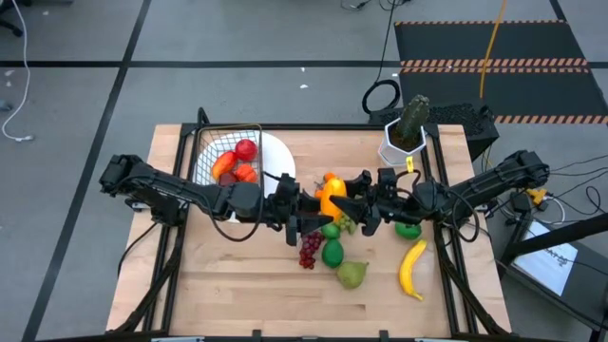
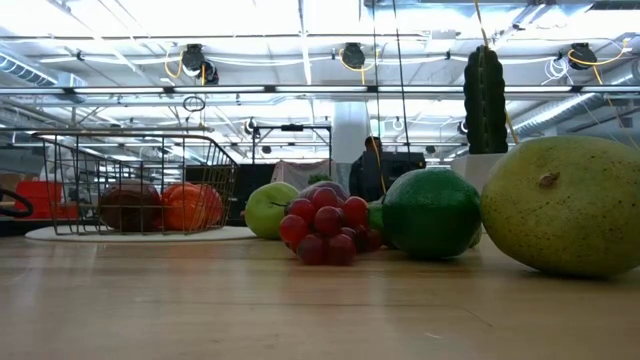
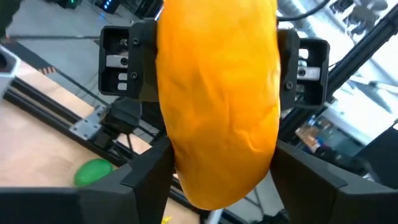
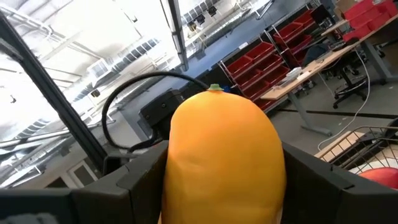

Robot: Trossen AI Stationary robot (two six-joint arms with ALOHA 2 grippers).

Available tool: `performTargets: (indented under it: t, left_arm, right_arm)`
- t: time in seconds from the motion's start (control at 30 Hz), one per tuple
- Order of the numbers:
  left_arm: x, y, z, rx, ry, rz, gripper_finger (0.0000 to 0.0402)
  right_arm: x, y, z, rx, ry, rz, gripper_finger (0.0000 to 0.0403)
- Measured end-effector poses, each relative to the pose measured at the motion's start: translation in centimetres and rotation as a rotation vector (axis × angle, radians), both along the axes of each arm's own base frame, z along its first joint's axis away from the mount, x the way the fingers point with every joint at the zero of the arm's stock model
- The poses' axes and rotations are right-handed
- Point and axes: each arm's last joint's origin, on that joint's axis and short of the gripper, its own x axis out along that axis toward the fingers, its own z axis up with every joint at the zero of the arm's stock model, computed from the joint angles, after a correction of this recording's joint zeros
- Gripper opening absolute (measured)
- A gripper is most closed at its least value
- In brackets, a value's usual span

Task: Build produce basket
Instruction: Put the yellow mango into the wire basket

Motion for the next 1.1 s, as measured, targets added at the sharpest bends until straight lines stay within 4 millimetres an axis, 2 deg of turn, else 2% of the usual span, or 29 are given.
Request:
performTargets:
  t: [0.27,0.37,0.67,1.1]
  left_arm:
    - [0.2,-0.5,0.0,-0.016,-0.033,-0.021,0.0285]
    - [0.6,-0.6,-0.5,-0.002,-0.022,-0.024,0.0278]
    - [1.0,-0.6,-0.7,0.024,-0.057,-0.046,0.0217]
    - [1.0,-0.5,-0.5,0.051,-0.074,-0.048,0.0237]
  right_arm:
    - [0.0,0.0,0.1,-0.001,-0.012,0.004,0.0254]
    - [0.0,0.0,-0.1,-0.005,0.001,0.002,0.0254]
    - [0.0,0.0,0.0,-0.002,-0.007,0.001,0.0254]
    - [-0.2,0.1,0.2,-0.015,-0.017,0.021,0.0258]
